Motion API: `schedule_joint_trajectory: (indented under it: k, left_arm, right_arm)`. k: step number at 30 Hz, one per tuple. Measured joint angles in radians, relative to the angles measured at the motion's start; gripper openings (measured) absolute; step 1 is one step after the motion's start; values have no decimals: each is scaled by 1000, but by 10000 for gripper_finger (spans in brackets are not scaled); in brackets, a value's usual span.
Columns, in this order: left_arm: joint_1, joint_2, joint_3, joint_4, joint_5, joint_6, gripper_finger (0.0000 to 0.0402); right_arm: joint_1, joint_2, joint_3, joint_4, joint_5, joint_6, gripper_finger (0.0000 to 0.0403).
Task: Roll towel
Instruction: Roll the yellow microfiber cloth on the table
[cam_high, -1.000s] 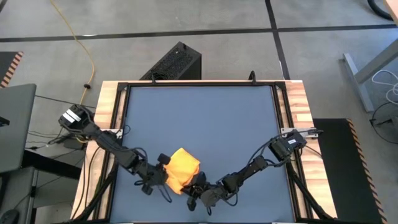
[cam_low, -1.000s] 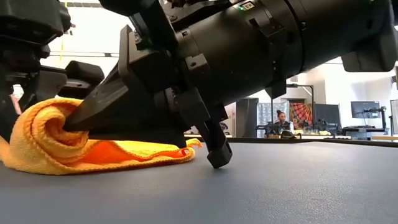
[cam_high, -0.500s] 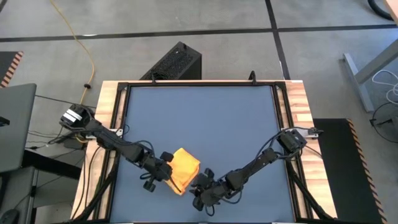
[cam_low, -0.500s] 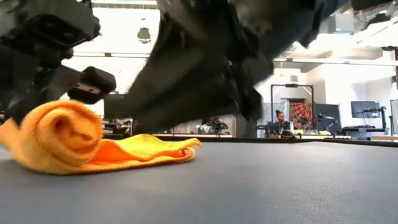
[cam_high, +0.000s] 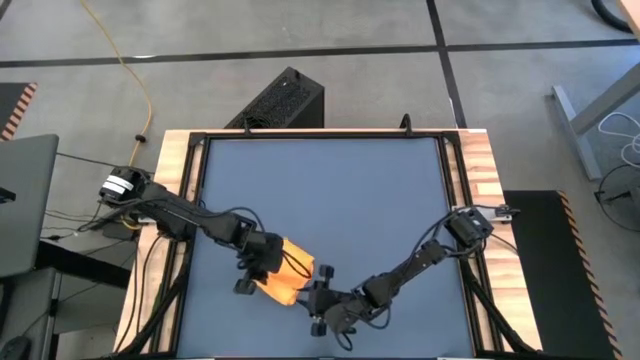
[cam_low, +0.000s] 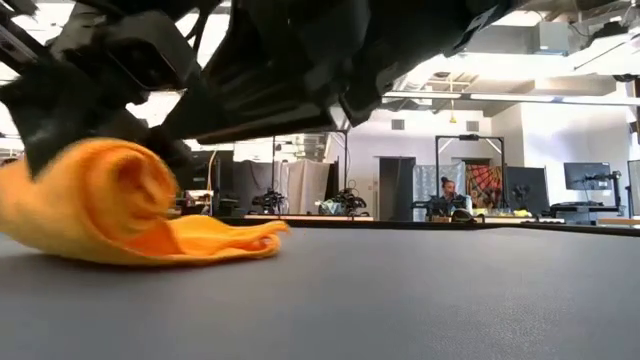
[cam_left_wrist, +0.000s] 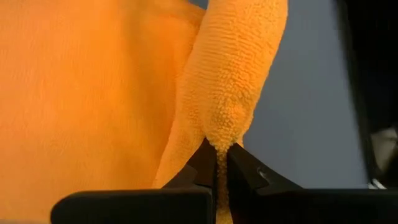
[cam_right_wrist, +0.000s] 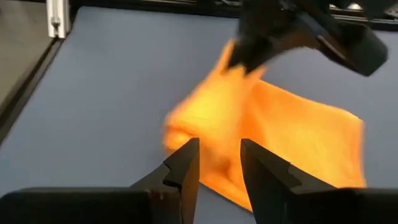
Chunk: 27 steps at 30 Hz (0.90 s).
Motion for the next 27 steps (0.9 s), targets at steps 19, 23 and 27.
schedule_joint_trajectory:
  k: [19,23,27]
  left_arm:
    - [-42,172,14,9,125,-5,6]
    - [-41,190,35,-1,149,20,6]
    - [-29,178,66,-33,147,45,6]
  right_arm:
    - [-55,35,1,-46,50,96,123]
    - [-82,34,1,-69,29,98,117]
    - [-89,34,1,-106,30,100,117]
